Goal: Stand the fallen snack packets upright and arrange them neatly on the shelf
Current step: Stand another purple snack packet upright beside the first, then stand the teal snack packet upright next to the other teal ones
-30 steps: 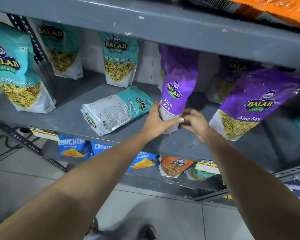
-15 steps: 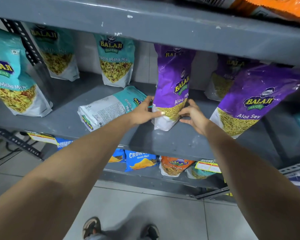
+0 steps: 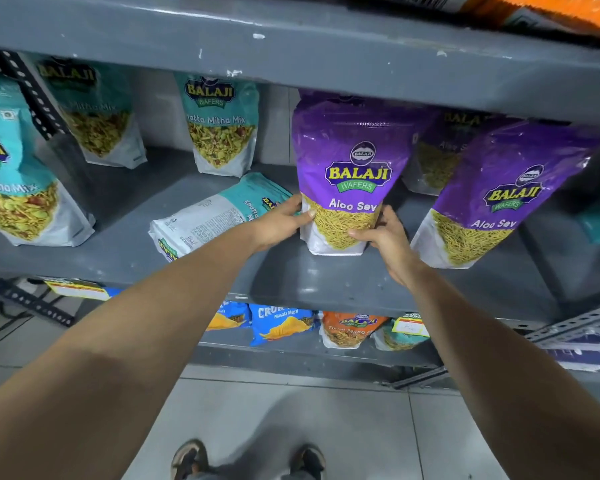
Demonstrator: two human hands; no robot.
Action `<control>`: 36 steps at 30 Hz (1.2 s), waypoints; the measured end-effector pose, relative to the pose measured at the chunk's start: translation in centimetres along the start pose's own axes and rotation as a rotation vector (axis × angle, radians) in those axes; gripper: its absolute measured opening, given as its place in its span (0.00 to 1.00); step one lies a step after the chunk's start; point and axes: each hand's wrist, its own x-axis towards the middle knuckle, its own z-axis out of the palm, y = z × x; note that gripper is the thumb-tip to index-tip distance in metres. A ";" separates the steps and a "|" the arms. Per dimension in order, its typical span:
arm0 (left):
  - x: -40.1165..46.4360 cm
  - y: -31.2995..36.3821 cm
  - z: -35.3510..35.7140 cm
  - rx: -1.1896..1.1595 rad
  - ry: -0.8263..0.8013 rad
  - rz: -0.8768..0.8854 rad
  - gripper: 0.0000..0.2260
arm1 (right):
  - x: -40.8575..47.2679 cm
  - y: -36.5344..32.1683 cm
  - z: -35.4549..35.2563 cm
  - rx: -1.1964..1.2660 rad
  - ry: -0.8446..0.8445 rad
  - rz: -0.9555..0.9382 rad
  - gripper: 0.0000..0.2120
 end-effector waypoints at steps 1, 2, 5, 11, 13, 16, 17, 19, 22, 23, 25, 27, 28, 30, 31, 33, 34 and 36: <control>-0.2 0.3 0.0 -0.022 -0.020 -0.017 0.19 | -0.2 0.2 0.0 0.006 0.009 -0.002 0.33; 0.0 0.3 -0.1 -0.034 -0.024 -0.029 0.19 | -0.4 0.4 0.0 0.015 0.011 -0.004 0.32; -0.1 0.8 -0.3 0.008 -0.031 -0.041 0.16 | -0.9 0.1 0.1 0.024 0.007 0.001 0.29; -1.2 1.3 -4.6 0.637 0.350 0.097 0.19 | -1.9 0.5 1.5 0.169 0.224 0.003 0.31; -2.7 1.3 -6.9 1.027 0.448 0.033 0.19 | -2.9 0.8 2.7 0.272 0.444 0.004 0.28; -5.4 0.7 -9.6 1.189 0.315 -0.245 0.31 | -4.4 1.4 5.4 0.350 0.672 -0.090 0.14; -6.0 0.3 -10.3 1.160 0.243 -0.312 0.37 | -4.9 1.7 6.6 0.349 0.672 -0.111 0.13; -6.8 -0.2 -10.8 1.150 0.150 -0.377 0.46 | -5.6 2.2 9.5 0.277 0.609 -0.094 0.14; -6.7 -0.1 -12.1 0.926 0.198 -0.337 0.44 | -5.7 2.4 14.7 0.154 0.367 0.028 0.13; -6.5 -0.1 -13.1 0.768 0.291 -0.299 0.42 | -5.9 1.9 16.5 0.178 0.254 0.113 0.09; -6.2 -0.5 -15.8 0.519 0.397 -0.308 0.42 | -5.9 0.9 19.4 0.253 0.086 0.283 0.05; -6.9 -1.1 -17.5 0.391 0.323 -0.404 0.41 | -5.1 0.5 21.2 0.269 0.015 0.367 0.18; -7.2 -1.4 -17.2 0.335 0.308 -0.434 0.38 | -4.6 0.3 21.2 0.251 -0.006 0.370 0.21; -7.9 -3.1 -18.2 0.290 0.415 -0.393 0.34 | -4.0 0.1 23.3 0.223 -0.031 0.347 0.18; -7.8 -3.5 -17.6 0.314 0.470 -0.332 0.31 | -3.8 0.0 23.1 0.202 -0.031 0.321 0.15; -8.4 -3.9 -16.9 0.356 0.571 -0.228 0.21 | -3.9 -0.3 23.3 0.187 -0.017 0.260 0.11; -8.7 -3.9 -16.7 0.335 0.606 -0.177 0.17 | -4.0 -0.6 23.4 0.175 -0.008 0.221 0.09; -9.6 -3.9 -16.4 0.215 0.634 -0.076 0.14 | -4.2 -1.0 23.3 0.163 0.002 0.134 0.07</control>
